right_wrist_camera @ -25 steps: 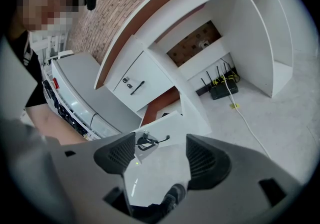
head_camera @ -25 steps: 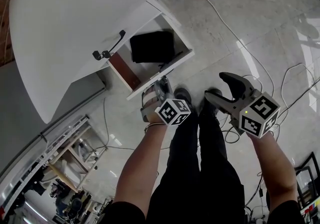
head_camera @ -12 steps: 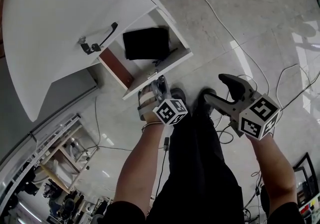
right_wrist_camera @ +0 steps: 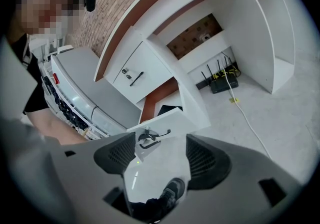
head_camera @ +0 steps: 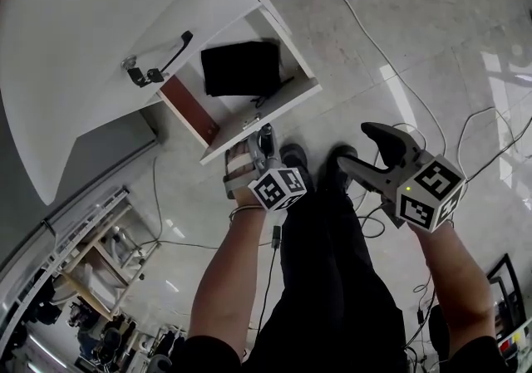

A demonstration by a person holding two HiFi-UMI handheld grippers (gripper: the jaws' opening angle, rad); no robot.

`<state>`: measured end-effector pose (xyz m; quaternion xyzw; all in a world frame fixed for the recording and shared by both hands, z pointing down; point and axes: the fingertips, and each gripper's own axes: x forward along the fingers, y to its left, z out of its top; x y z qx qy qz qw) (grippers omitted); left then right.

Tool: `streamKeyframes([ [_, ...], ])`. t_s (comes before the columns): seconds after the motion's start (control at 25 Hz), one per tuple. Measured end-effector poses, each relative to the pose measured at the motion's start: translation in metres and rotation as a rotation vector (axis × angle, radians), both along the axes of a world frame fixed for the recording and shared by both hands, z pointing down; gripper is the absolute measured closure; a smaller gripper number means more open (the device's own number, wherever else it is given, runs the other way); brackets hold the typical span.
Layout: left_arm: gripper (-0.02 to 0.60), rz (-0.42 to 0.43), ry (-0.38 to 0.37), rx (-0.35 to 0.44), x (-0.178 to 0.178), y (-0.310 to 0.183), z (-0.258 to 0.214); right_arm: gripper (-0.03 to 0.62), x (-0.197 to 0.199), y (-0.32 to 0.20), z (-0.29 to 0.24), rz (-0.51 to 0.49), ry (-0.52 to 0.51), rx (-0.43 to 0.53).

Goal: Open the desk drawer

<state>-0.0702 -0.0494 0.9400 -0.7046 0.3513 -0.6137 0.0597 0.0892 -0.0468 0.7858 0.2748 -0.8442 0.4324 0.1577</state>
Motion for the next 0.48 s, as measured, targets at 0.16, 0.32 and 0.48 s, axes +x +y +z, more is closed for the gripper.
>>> streamKeyframes([
  [0.16, 0.488, -0.037, 0.027, -0.072, 0.002, 0.000, -0.006, 0.269, -0.002, -0.009, -0.006, 0.002, 0.001, 0.007],
  [0.32, 0.468, -0.025, 0.040, -0.106, 0.001, 0.004, -0.010, 0.269, -0.009, -0.025, -0.019, 0.009, -0.012, 0.026],
  [0.48, 0.429, -0.017, 0.059, -0.119, 0.004, 0.009, -0.002, 0.269, -0.011, -0.036, -0.019, 0.022, -0.012, 0.036],
])
